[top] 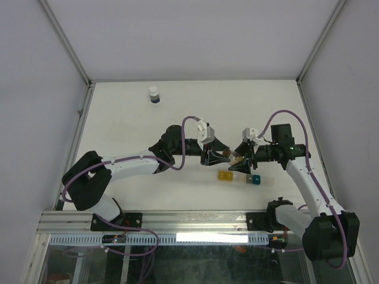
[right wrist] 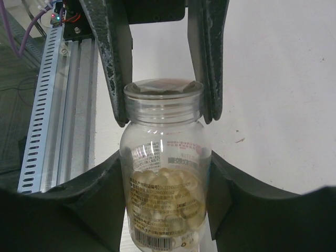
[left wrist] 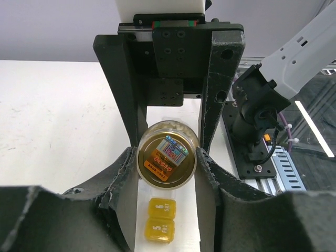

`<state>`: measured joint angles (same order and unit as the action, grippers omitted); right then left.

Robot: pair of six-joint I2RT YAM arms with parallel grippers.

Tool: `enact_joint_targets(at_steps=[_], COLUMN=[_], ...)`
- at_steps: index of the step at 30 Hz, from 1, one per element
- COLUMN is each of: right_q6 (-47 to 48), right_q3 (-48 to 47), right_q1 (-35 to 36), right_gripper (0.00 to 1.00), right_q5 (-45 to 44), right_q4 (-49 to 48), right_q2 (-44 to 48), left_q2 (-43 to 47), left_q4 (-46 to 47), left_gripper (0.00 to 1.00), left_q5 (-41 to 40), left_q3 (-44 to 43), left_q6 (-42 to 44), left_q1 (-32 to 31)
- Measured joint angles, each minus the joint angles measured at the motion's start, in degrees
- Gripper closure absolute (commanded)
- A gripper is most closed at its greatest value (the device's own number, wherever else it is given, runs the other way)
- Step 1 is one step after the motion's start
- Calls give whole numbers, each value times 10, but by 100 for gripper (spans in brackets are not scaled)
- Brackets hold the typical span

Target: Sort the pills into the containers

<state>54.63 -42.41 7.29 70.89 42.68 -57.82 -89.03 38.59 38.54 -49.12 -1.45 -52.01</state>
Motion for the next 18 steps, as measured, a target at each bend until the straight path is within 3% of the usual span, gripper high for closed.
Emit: enact_joint_targets(at_steps=[5, 8, 12, 18], right_q6=[0, -4, -23, -57], right_q3=[0, 0, 0, 0], right_q1=[0, 0, -1, 0], right_gripper=[100, 100, 100, 100], right_q5=[0, -1, -7, -14], right_q4=[1, 0, -12, -33], right_q2=[0, 0, -5, -11], left_q2=[-3, -3, 5, 37], left_q4=[0, 1, 6, -27], left_gripper=[86, 100, 100, 100], left_q5=[4, -5, -57, -228], left_q3=[-1, -1, 13, 33], left_q6=[-25, -54, -121, -251], left_q1=[0, 0, -3, -47])
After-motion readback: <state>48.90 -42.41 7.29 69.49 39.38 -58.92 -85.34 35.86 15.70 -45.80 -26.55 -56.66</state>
